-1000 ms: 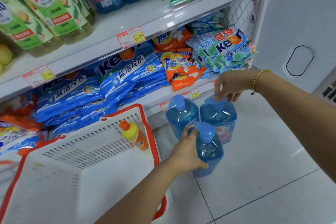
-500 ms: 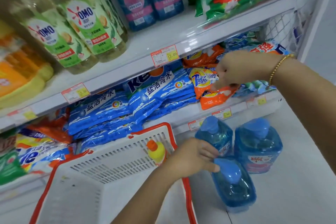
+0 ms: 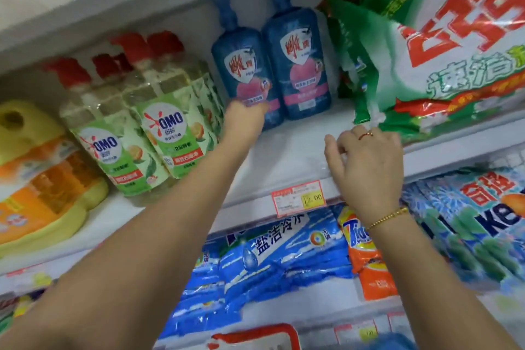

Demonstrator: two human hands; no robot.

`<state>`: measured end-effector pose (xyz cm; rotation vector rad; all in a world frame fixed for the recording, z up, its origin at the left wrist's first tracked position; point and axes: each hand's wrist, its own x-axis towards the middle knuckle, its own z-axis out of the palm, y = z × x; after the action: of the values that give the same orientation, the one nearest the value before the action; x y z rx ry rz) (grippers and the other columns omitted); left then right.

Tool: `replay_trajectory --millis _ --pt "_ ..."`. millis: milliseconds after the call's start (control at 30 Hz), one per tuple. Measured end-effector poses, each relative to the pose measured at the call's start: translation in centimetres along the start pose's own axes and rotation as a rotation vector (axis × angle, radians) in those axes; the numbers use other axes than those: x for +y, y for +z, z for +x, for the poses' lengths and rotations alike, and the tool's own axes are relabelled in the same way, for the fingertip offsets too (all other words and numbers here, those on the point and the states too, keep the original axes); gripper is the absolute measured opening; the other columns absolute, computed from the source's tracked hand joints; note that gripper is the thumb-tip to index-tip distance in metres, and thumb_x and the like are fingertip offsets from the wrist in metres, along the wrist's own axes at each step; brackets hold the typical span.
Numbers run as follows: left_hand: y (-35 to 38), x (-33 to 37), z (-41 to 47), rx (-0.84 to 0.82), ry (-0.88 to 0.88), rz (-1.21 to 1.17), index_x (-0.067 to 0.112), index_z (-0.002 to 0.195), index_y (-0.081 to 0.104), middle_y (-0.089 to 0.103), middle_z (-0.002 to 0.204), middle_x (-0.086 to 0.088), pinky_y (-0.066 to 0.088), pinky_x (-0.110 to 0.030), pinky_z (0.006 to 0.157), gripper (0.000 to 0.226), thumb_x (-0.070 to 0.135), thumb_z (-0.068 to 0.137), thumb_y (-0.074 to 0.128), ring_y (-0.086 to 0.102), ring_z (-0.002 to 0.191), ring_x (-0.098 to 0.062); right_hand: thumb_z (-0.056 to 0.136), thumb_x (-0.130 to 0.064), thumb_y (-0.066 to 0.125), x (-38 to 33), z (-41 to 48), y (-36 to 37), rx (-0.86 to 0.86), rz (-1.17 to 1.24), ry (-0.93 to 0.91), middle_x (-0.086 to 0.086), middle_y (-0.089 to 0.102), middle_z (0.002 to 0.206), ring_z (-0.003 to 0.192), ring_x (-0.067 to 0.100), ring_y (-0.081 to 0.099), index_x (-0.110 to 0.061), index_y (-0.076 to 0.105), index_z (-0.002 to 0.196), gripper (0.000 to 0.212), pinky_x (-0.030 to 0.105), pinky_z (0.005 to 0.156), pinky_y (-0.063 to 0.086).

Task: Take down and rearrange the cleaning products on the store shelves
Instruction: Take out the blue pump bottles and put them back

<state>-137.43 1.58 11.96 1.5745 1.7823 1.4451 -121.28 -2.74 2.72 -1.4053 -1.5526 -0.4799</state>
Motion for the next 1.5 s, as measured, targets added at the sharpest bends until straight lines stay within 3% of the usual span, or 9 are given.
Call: replay_trajectory --millis 167,333,500,667,800,1067,1267,1367,1500 --pt "1.9 -0.2 5.7 0.053 -0.134 0.041 0.016 0.113 0.047 0.052 0.109 -0.006 0.050 -0.027 0.084 0.034 0.026 0.088 0.067 0.057 0.105 -0.021 0.094 -0.034 0.042 0.1 -0.2 0.6 0.091 0.039 0.025 0.003 0.050 0.058 0.058 0.025 0.046 -0.013 0.055 0.059 0.043 0.036 0.066 0.028" --pt "2.7 -0.8 6.8 0.148 -0.250 -0.066 0.013 0.140 0.035 0.048 0.139 -0.004 0.043 -0.026 0.096 0.078 0.036 0.079 0.076 0.051 0.124 -0.023 0.094 -0.034 0.040 0.2 -0.3 0.9 0.105 0.058 0.034 0.001 0.050 0.059 0.060 0.018 0.037 -0.014 0.056 0.062 0.040 0.034 0.067 0.025" --pt "2.4 -1.5 5.7 0.066 -0.156 -0.110 0.019 0.106 0.049 0.059 0.097 0.007 0.051 -0.024 0.072 0.043 0.018 0.075 0.080 0.059 0.087 -0.015 0.093 -0.033 0.043 0.1 -0.3 1.2 0.122 0.087 0.020 0.001 0.059 0.064 0.063 0.024 0.051 -0.013 0.062 0.073 0.034 0.035 0.070 0.028" --pt "1.3 0.2 6.4 0.111 -0.149 -0.187 0.019 0.127 0.047 0.058 0.130 0.001 0.050 -0.029 0.084 0.067 0.028 0.071 0.083 0.061 0.112 -0.019 0.093 -0.033 0.043 0.3 -0.3 1.2 0.128 0.081 0.004 0.001 0.058 0.064 0.064 0.023 0.051 -0.013 0.061 0.072 0.035 0.035 0.071 0.028" --pt "1.3 0.1 6.9 0.064 -0.111 -0.146 0.023 0.123 0.050 0.061 0.129 0.004 0.050 -0.034 0.096 0.067 0.036 0.067 0.085 0.062 0.111 -0.017 0.093 -0.033 0.043 0.3 -0.3 1.2 0.128 0.075 0.012 0.001 0.058 0.064 0.063 0.024 0.051 -0.014 0.062 0.070 0.036 0.035 0.070 0.027" --pt "-0.4 1.5 2.9 0.119 -0.095 -0.107 0.019 0.115 0.050 0.060 0.129 0.000 0.050 -0.029 0.084 0.068 0.030 0.061 0.089 0.061 0.102 -0.017 0.091 -0.042 0.040 0.3 -0.2 0.3 0.013 0.118 0.032 -0.001 0.063 0.069 0.067 0.021 0.054 -0.017 0.065 0.079 0.038 0.034 0.073 0.029" --pt "-3.2 2.3 -3.0 0.057 0.073 -0.068 0.023 0.106 0.052 0.063 0.104 0.011 0.052 -0.025 0.075 0.068 0.027 0.052 0.094 0.063 0.094 -0.010 0.089 -0.036 0.054 0.4 0.1 -1.8 -0.108 0.533 0.145 0.002 0.060 0.114 0.100 0.021 0.057 -0.016 0.050 0.124 0.040 0.029 0.087 0.028" --pt "-4.5 2.6 -5.9 -0.006 0.223 0.016 0.022 0.114 0.044 0.061 0.114 0.010 0.052 -0.033 0.088 0.087 0.024 0.046 0.097 0.061 0.106 -0.012 0.084 -0.024 0.068 -0.5 0.2 -4.1 -0.208 0.825 0.252 0.005 0.044 0.136 0.122 0.018 0.044 -0.017 0.034 0.139 0.065 0.028 0.098 0.035" --pt "-6.4 3.2 -9.5 -0.146 0.434 0.200 0.028 0.108 0.044 0.061 0.108 0.011 0.054 -0.035 0.085 0.080 0.028 0.047 0.096 0.061 0.098 -0.004 0.071 -0.025 0.081 -2.8 0.0 -6.4 -0.337 1.028 0.292 -0.010 0.056 0.122 0.110 0.004 0.055 -0.028 0.046 0.125 0.064 0.017 0.087 0.047"
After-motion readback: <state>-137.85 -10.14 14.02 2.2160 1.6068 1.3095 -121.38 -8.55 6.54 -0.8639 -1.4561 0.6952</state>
